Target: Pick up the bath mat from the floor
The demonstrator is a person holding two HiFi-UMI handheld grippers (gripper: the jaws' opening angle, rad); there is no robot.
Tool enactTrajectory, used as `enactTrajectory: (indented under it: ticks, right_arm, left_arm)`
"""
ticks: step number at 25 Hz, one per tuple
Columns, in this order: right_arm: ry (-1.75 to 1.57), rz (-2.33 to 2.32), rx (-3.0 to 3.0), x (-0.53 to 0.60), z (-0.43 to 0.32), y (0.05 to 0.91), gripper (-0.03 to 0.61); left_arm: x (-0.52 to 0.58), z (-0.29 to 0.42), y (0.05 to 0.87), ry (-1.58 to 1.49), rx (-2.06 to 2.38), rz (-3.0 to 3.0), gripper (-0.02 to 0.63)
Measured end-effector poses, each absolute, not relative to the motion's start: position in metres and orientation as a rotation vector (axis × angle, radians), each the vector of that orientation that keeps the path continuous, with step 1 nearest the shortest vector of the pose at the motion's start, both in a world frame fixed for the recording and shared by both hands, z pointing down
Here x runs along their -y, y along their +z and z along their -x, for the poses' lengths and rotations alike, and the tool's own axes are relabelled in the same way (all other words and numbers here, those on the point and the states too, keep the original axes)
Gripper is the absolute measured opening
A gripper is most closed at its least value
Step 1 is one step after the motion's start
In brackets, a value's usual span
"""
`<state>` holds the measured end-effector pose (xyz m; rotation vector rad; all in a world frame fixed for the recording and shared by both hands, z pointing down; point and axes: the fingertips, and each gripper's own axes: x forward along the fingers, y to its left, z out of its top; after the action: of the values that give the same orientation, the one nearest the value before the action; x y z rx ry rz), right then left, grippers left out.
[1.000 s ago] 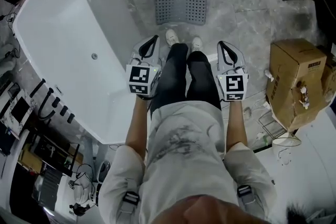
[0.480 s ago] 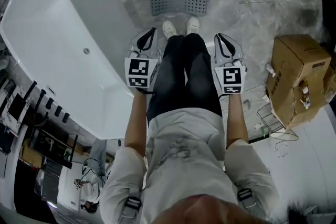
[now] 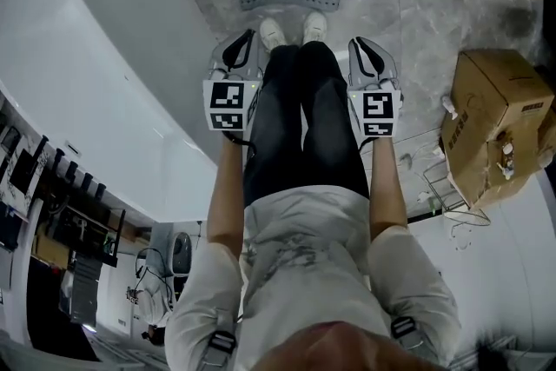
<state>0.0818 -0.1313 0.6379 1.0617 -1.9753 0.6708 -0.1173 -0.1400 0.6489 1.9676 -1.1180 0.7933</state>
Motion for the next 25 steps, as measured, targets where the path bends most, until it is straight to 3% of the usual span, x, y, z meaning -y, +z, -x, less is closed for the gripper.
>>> enactTrajectory:
  ticks: [25]
  right_arm:
    - [0.775,-0.952,1.846,0.119,-0.110,0.807,0.066]
  left_arm:
    - [0.121,0.119,0.809,0.852,1.065,-1.821,0.069]
